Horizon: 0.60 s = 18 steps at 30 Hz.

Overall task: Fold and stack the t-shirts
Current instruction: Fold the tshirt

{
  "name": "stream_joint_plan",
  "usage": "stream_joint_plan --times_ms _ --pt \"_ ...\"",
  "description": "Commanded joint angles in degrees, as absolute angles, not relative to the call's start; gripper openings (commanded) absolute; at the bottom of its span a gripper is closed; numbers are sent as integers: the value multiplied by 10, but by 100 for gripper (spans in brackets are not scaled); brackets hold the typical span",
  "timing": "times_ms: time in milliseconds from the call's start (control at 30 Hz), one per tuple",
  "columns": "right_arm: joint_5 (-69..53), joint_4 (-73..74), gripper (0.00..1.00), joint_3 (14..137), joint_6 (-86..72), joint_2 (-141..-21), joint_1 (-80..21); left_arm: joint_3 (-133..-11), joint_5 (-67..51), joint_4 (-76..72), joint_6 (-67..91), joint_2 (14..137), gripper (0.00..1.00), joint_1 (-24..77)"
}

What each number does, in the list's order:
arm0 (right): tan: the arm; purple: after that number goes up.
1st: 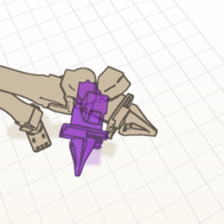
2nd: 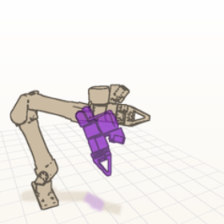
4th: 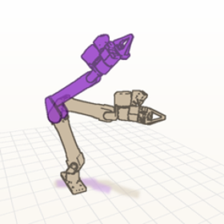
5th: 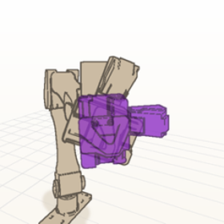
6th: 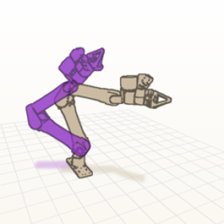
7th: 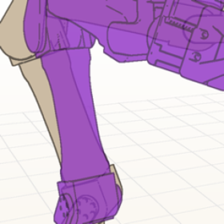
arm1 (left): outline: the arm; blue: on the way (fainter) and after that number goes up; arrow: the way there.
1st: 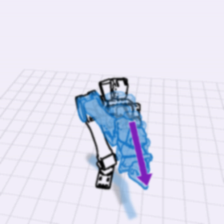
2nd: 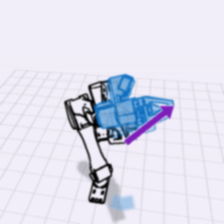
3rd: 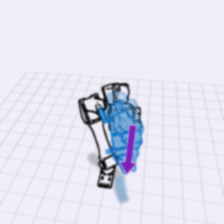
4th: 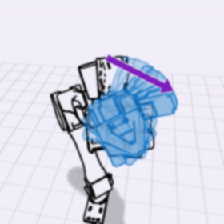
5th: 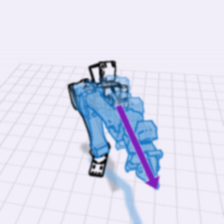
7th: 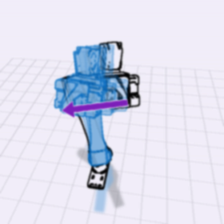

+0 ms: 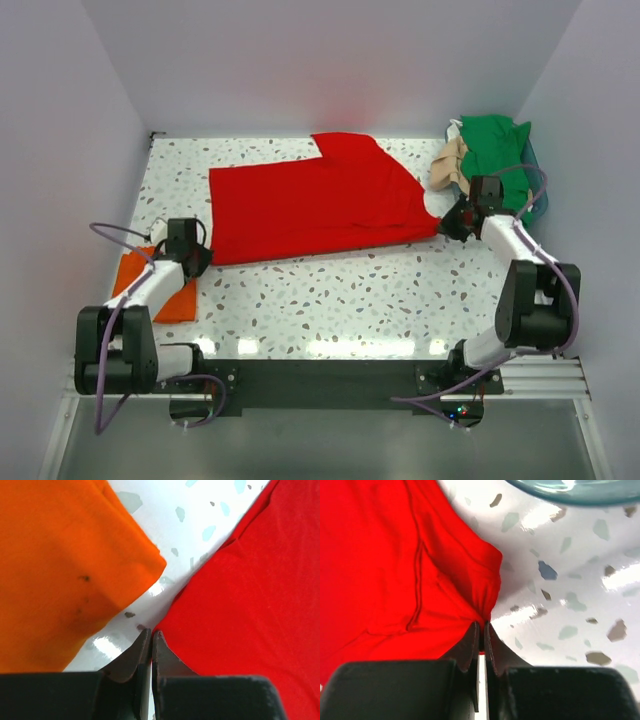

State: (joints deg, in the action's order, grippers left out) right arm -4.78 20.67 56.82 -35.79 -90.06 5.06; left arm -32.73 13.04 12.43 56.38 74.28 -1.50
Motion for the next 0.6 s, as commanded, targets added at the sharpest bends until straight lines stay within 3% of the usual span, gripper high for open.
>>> stream_joint_plan --times_ms 0,433,467,567 --pt "-68 234 0 529 -343 -823 81 -304 156 169 560 686 0 -23" --pt "-99 316 0 381 -324 -588 132 -236 168 299 606 462 0 -23" --pt "-104 317 2 375 -325 -585 133 -239 170 301 607 452 3 -23" --pt "-96 331 20 381 -325 -586 135 -256 168 311 610 456 32 -23"
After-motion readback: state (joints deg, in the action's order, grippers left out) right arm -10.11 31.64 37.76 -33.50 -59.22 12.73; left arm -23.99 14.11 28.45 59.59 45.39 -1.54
